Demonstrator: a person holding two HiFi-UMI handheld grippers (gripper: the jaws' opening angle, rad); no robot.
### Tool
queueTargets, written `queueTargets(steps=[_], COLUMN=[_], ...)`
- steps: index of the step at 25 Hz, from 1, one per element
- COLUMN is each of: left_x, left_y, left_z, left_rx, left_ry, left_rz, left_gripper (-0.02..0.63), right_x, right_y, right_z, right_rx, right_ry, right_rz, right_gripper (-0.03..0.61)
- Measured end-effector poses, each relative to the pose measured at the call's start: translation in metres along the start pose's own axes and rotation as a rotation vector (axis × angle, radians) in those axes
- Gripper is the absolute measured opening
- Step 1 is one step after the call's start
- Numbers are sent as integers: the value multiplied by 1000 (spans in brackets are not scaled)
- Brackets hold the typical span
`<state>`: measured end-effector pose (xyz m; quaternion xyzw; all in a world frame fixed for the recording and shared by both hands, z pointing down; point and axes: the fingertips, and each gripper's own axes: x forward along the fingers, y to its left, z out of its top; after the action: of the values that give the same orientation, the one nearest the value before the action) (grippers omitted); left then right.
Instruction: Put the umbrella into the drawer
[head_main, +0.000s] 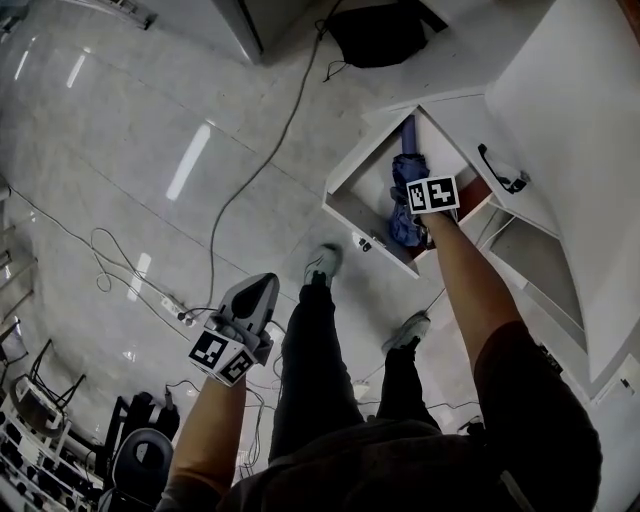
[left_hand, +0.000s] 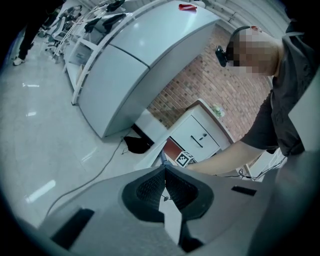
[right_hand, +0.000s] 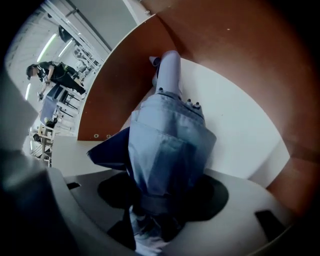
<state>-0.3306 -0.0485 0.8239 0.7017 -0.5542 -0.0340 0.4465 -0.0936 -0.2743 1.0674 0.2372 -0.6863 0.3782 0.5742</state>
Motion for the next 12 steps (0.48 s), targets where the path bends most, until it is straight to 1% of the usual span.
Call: queueTargets(steps=[3, 7, 12], left_x=[5, 15, 24], left_y=[1, 4, -4], left_z=[3, 8, 18], left_rx=[16, 27, 41], left_ry=[-7, -10, -28], left_rz=[-1, 5, 8], left_gripper=[0, 0, 0], right_x=[6, 7, -5], right_y=[-3, -3, -7], right_z=[0, 2, 1], right_rx=[-14, -3, -11], right_ry=[17, 1, -17], right_rz=[-21, -17, -46], right_gripper=[267, 277, 347])
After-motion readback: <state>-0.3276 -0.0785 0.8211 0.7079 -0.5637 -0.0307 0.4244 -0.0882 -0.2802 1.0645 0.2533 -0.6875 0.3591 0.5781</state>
